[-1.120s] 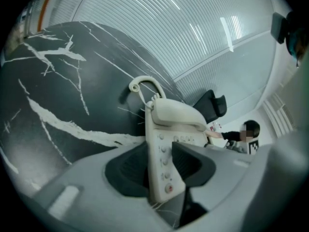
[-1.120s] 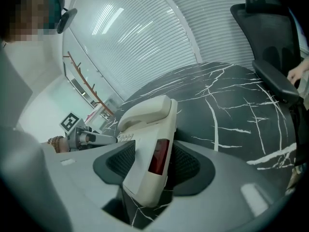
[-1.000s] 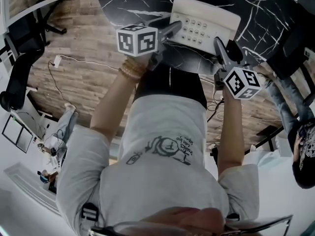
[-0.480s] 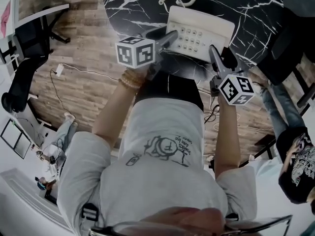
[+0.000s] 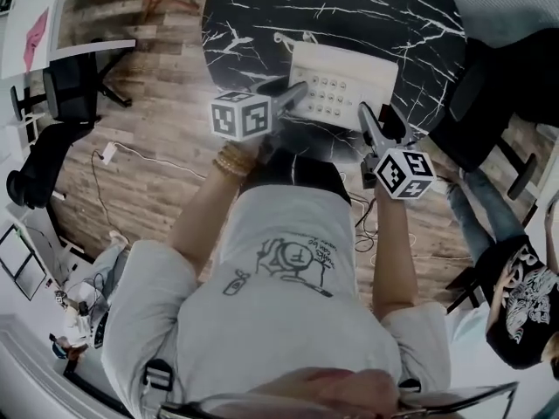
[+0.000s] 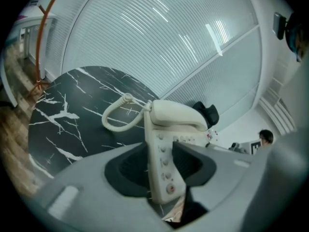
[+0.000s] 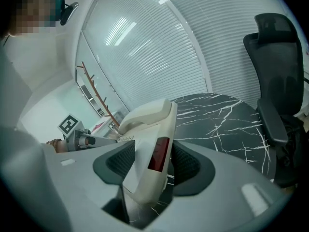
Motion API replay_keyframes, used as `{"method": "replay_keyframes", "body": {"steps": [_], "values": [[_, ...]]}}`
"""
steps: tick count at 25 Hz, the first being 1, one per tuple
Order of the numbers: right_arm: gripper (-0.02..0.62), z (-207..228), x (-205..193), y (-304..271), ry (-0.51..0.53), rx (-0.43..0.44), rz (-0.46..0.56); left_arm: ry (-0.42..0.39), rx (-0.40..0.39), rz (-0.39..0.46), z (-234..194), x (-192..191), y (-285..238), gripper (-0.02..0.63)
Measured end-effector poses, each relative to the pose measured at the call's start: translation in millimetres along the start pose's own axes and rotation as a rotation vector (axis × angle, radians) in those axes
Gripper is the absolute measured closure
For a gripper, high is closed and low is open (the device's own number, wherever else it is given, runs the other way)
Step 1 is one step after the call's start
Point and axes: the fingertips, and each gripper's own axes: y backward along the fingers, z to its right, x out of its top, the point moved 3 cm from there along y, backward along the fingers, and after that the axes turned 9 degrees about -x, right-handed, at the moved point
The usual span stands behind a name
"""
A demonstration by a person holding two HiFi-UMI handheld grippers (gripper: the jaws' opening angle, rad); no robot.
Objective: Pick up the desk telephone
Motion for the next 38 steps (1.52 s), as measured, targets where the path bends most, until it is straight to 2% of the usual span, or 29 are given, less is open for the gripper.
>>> {"method": "replay_keyframes", "body": {"steps": [5,23,33,38], "values": [[0.365,-15,22,20,-0.001,0.004,0.039,-0.055,0.001,0.016,28,22,16,0.445],[0.364,-60,75,92,0.016,0.025,0.138,-0.141,0.007,0.071,114,53,67,0.44],[0.365,-73,88,124,0.018,0.031,0.172,-0.18,-0.008,0.081,148,58,85,0.442],[0.364,-73,88,126,0.003,0.032,0.19,-0.195,-0.01,0.087,151,62,85,0.443]]}}
